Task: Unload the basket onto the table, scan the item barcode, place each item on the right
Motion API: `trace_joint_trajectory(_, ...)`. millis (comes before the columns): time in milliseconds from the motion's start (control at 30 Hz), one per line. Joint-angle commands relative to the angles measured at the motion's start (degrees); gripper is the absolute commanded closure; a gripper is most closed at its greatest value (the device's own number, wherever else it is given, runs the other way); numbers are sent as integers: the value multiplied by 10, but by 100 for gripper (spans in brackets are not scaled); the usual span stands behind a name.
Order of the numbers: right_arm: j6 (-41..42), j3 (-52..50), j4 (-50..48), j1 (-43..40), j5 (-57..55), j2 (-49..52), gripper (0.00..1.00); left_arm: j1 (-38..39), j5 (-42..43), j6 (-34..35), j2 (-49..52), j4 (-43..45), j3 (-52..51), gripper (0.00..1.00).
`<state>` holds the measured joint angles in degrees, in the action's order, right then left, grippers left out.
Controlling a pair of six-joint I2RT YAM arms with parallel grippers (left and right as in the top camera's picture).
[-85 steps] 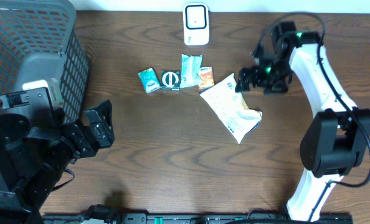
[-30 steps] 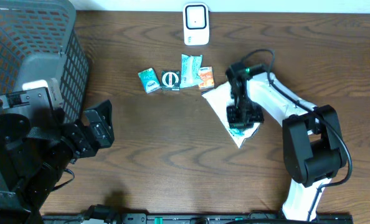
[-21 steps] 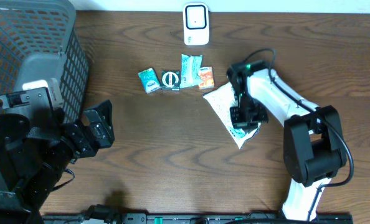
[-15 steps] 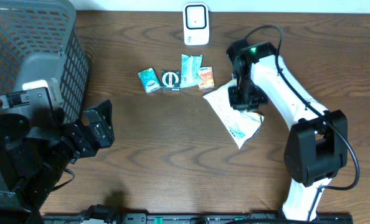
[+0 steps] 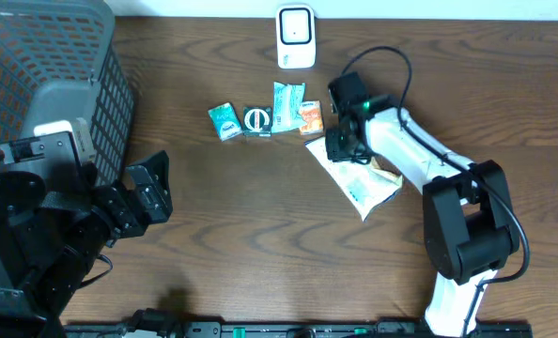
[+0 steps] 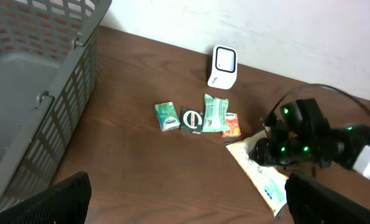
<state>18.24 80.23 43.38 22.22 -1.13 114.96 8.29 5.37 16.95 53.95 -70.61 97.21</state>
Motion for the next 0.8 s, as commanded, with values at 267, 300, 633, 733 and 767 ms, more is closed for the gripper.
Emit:
trace_joint_trajectory(267,14,116,185,-13,-2,-10,51,-2,-7,5,0,-1,4,2)
trace_joint_trajectory(300,14,134,215,-14,-2,-10,50,-2,-7,5,0,-1,4,2)
trace_joint_trajectory(633,-11,89,332,-7,-20,-9,62,-2,-7,5,0,-1,4,2)
trace_joint_trajectory(733,-11,26,297,-7,-46,-9,62,-2,-7,5,0,-1,4,2)
trace_joint_trajectory(767,-11,5,281,-7,-53,-9,63,-2,-7,5,0,-1,4,2)
